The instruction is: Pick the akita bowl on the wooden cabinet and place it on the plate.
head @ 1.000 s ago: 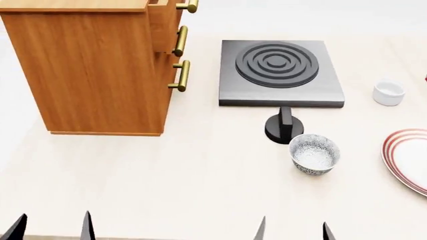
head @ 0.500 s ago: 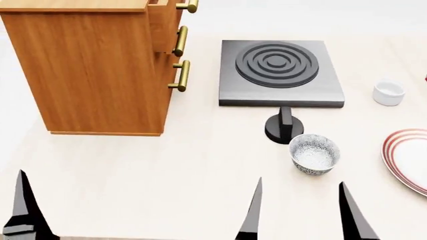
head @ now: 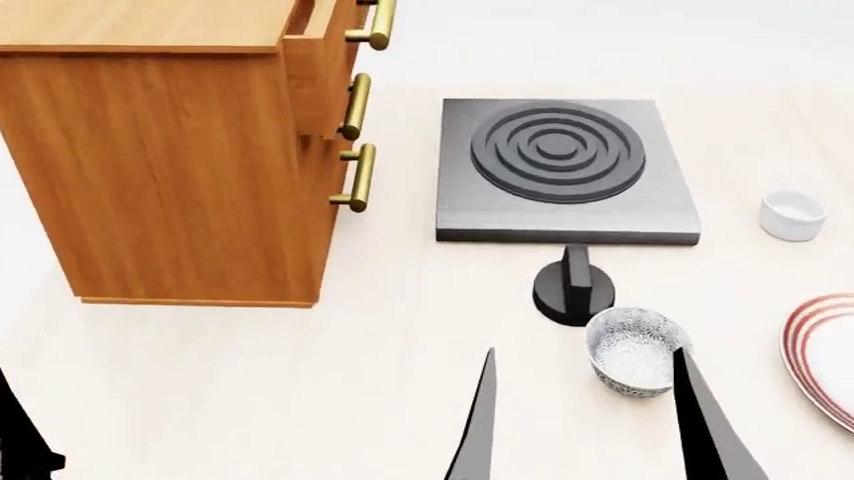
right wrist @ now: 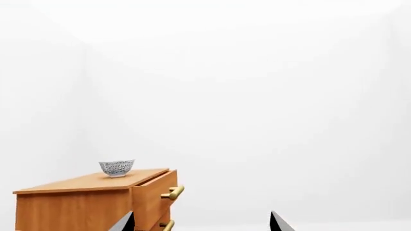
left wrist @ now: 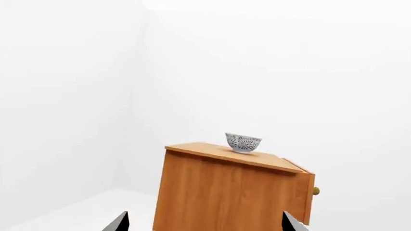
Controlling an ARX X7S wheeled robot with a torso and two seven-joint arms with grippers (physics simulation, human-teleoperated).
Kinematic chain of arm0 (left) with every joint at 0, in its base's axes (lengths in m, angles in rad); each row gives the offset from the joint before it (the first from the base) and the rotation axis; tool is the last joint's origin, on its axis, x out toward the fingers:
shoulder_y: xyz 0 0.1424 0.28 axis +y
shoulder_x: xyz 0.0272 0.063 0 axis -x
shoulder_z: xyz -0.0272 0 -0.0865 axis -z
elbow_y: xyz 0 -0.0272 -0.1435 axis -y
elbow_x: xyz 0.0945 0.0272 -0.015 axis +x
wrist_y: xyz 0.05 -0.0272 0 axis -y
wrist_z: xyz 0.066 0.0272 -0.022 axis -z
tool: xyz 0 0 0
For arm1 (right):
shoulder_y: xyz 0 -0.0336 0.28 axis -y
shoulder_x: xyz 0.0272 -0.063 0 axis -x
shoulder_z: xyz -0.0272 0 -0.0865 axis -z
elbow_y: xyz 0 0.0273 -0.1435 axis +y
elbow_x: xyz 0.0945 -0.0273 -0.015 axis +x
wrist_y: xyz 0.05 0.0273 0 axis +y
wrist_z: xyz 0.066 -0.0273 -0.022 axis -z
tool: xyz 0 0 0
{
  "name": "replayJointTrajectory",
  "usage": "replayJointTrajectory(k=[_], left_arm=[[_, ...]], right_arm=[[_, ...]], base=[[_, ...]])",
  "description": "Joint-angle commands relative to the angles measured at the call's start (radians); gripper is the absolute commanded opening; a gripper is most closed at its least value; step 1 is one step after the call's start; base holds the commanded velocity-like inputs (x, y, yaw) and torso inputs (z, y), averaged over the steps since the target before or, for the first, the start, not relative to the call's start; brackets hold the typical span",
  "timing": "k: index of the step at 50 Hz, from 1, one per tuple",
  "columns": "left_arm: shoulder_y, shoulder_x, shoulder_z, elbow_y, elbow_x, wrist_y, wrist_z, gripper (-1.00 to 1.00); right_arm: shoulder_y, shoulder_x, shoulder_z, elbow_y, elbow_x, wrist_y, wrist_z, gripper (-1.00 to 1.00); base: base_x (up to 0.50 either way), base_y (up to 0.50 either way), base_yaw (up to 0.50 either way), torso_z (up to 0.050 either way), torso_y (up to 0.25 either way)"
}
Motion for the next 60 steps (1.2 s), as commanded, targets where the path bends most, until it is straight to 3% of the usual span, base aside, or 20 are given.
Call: replayJointTrajectory(k=[1,38,60], left_arm=[[0.0,-0.005,-0.001,0.011,-0.009,0.0,-0.009,1.0],[0.001,-0.025,0.01,0.016,-0.021,0.004,-0.024,1.0],[-0.002,-0.035,0.022,0.021,-0.025,0.0,-0.034,1.0]], right_arm=[[0.001,0.013,-0.014,-0.017,-0.002,-0.004,0.01,1.0],[0.005,0.038,-0.038,-0.015,-0.006,-0.022,0.047,1.0],[0.003,0.051,-0.043,-0.007,0.003,-0.047,0.056,1.0]], base=[[0.5,0.0,0.0,0.0,0.0],[0.5,0.0,0.0,0.0,0.0],[0.01,0.0,0.0,0.0,0.0]])
